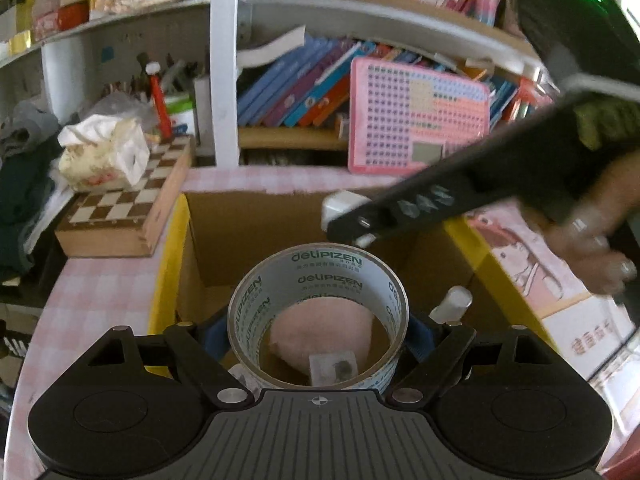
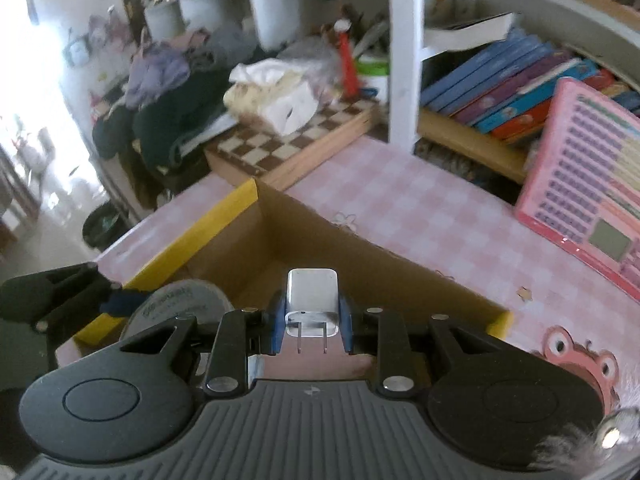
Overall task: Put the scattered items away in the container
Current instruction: 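Lower and open left tool releasing tape while right tool releases plug into box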
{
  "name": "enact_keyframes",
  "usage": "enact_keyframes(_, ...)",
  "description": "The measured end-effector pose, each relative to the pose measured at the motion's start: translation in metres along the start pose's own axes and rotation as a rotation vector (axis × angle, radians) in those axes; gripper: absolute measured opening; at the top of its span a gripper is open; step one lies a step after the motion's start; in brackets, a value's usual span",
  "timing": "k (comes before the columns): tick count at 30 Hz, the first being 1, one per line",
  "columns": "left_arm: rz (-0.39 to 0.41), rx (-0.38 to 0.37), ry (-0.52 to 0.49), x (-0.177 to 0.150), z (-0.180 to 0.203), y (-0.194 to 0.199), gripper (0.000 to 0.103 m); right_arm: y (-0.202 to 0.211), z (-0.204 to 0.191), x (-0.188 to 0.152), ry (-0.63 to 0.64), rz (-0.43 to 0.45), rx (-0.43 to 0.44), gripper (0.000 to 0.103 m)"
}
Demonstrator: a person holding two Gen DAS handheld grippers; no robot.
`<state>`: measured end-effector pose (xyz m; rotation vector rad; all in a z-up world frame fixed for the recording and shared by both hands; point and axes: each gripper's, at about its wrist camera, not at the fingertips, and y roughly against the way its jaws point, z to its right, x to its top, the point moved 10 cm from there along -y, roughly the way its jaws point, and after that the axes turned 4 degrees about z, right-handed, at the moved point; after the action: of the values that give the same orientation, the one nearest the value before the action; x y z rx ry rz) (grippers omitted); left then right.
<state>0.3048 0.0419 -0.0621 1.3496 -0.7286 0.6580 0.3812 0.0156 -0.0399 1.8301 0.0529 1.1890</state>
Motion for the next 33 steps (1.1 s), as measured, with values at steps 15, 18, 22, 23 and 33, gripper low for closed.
enact_keyframes(15,-0.077,0.056,-0.048,-0.006,-0.004,-0.024,0.088,-0.088,-0.010,0.005,0.047,-0.175,0.091,0.025)
enact_keyframes(18,-0.075,0.077,-0.023,-0.006,-0.009,-0.023,0.092,-0.093,-0.009,0.003,0.032,-0.190,0.097,0.025)
enact_keyframes(22,-0.047,0.119,-0.063,-0.005,-0.008,-0.013,0.094,-0.097,-0.007,0.001,0.007,-0.203,0.097,0.025)
enact_keyframes(23,-0.035,0.121,-0.068,-0.005,-0.008,-0.009,0.094,-0.098,-0.006,0.000,-0.004,-0.206,0.099,0.025)
enact_keyframes(33,0.062,0.131,0.007,0.000,-0.017,0.045,0.095,-0.084,-0.006,0.007,-0.038,-0.160,0.076,0.036)
